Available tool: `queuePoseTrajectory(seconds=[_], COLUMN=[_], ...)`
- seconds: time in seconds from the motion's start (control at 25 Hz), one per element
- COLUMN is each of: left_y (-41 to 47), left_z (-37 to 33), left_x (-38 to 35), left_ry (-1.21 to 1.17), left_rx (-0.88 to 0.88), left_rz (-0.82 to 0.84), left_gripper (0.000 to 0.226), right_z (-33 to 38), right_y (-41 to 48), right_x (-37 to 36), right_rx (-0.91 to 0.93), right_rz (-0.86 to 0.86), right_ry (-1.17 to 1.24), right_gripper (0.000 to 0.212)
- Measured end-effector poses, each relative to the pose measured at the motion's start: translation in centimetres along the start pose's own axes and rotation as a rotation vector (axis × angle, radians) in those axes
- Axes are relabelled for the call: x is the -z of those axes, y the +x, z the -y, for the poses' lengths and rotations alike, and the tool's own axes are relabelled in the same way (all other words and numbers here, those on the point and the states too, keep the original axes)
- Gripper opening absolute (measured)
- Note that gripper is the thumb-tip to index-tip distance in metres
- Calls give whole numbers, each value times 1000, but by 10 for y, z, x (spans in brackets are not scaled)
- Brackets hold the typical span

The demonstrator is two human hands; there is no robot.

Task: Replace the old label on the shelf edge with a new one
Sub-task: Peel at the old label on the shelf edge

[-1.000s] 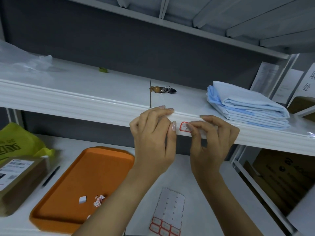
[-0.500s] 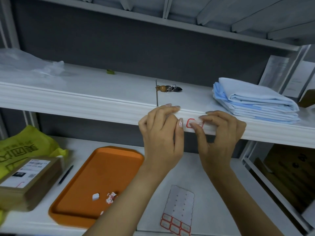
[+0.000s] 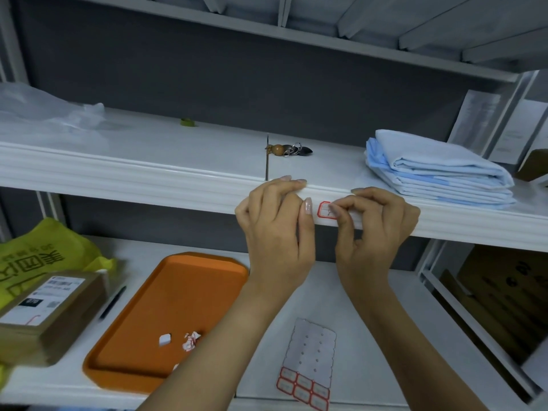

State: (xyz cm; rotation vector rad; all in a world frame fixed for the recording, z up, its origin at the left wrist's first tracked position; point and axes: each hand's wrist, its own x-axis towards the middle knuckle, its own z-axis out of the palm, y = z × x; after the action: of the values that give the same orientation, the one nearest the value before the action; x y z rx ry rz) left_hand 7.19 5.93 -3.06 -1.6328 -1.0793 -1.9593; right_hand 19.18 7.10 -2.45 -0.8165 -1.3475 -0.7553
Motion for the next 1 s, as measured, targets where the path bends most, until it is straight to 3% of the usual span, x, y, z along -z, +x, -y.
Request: queuePoseTrajectory(seconds=[0.36,0.6,0.92,1.0], left_y=[2,1,1,1], left_z=[4,5,5,5], left_x=[4,3,4,4], left_ry=[11,22,38,39], left_rx=[-38,-48,-49,-49], left_rz=[37,25,45,45], left_gripper=[26,25,27,28], right_z=[-4,0,-6,-7], right_y=[-1,0,1,1], right_x=[3,1,6,7], right_rx=[15,-17,12,29], right_rz=[47,17,53,65], right_ry=[74,23,131,155], right_gripper=[28,20,19,28])
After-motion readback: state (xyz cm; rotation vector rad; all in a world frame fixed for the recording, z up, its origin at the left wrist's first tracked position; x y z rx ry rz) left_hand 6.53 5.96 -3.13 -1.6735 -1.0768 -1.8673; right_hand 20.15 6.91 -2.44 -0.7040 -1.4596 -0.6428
